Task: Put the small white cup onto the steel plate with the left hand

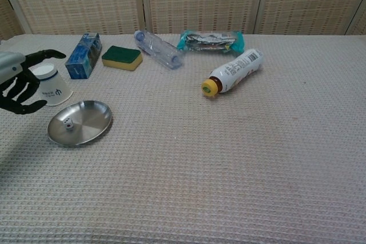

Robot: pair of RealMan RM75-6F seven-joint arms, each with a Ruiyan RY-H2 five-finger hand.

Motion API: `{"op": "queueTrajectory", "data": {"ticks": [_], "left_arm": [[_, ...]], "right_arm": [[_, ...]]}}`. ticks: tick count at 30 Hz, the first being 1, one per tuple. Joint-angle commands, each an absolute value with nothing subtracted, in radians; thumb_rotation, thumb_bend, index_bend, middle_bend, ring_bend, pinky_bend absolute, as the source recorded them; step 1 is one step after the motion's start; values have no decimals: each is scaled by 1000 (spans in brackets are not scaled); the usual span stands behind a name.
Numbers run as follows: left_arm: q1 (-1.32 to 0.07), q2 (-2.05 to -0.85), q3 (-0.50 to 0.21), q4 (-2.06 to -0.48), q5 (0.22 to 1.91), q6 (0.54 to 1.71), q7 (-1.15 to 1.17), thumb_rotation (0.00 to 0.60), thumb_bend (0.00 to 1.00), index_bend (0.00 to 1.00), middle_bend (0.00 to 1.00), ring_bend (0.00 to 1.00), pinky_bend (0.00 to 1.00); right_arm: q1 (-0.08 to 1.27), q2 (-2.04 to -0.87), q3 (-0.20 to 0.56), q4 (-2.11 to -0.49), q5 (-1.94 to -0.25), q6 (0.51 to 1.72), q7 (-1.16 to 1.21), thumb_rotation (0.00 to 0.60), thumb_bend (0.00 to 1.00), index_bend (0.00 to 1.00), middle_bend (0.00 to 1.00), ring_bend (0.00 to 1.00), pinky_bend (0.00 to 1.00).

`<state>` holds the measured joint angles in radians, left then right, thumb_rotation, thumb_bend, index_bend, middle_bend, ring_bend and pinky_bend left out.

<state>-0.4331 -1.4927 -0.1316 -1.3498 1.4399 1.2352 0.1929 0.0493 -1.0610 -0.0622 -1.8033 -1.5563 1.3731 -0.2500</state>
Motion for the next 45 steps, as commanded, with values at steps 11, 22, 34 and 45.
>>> {"op": "queueTrajectory", "data": {"ticks": [11,22,34,45], "left_arm": [[-566,-1382,-207,-1245,1355,1008,-18,600,360,0,0,0,33],[-649,-1471,-198,-1045,1303,887,0,600,355,38,13,0,160],[-651,-1519,-167,-960,1302,921,73,600,360,204,197,101,388],[-655,-1550,-158,-916,1300,935,99,600,358,256,235,138,433]], "right_arm": [[55,-1070,-61,-1804,-1545,1360,-263,531,201,0,0,0,0],[63,-1076,-46,-1796,-1501,1343,-273,531,202,0,0,0,0],[70,-1078,-46,-1797,-1485,1327,-280,531,202,0,0,0,0],[70,-1076,-49,-1801,-1480,1326,-282,530,202,0,0,0,0]]}}
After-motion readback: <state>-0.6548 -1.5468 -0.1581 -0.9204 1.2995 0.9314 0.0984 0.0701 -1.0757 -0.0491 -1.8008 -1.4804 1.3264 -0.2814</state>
